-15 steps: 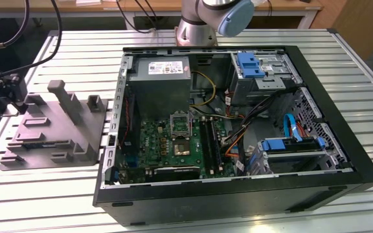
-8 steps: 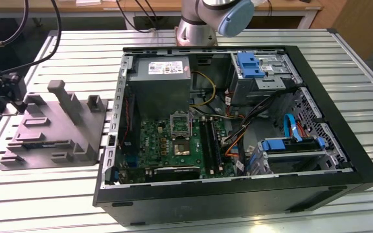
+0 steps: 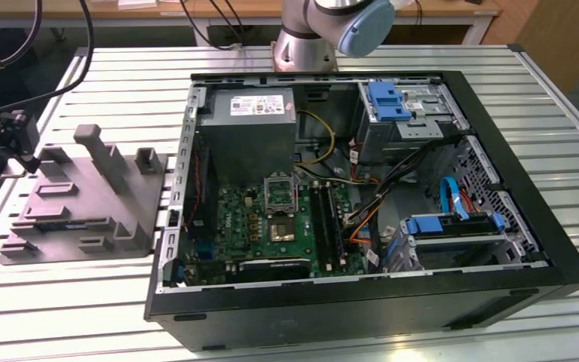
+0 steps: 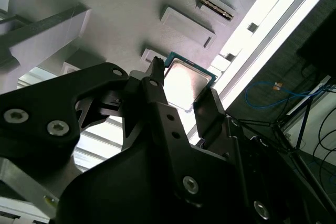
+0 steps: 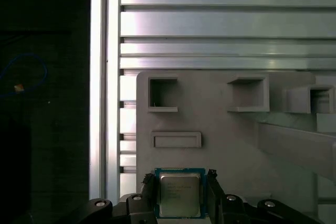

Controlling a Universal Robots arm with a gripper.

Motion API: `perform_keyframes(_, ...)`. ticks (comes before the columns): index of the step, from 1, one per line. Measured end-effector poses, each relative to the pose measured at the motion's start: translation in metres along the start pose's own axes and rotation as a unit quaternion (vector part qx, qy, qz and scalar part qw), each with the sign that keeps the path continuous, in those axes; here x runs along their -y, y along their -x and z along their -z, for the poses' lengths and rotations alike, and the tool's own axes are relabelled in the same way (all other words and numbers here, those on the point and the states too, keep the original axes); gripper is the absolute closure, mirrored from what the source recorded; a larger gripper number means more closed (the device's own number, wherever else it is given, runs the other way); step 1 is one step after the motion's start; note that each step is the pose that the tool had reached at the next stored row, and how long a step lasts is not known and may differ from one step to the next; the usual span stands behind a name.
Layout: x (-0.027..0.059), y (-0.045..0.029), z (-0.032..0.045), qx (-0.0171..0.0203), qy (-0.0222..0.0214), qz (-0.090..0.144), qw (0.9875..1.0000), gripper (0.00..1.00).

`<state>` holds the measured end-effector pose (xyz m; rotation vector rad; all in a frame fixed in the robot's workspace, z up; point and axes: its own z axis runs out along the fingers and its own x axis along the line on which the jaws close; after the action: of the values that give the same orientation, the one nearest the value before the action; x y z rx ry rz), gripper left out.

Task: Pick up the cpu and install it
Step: 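Pick up the cpu and move it towards the insertion slot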

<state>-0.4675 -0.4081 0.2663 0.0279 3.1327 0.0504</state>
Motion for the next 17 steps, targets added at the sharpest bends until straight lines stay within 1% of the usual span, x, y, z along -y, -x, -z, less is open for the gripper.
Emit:
perform_keyframes(7, -0.0001, 0.0001, 0.0036, 0.0001, 0.0000, 0.000, 1.0000, 0.53)
perform_keyframes(13, -0.0003, 0.0001, 0.0081, 0.0001, 0.0001, 0.000, 1.0000, 0.53)
perform_keyframes(17, -0.0003, 0.0001, 0.0092, 0.0001, 0.0001, 0.000, 1.0000, 0.53)
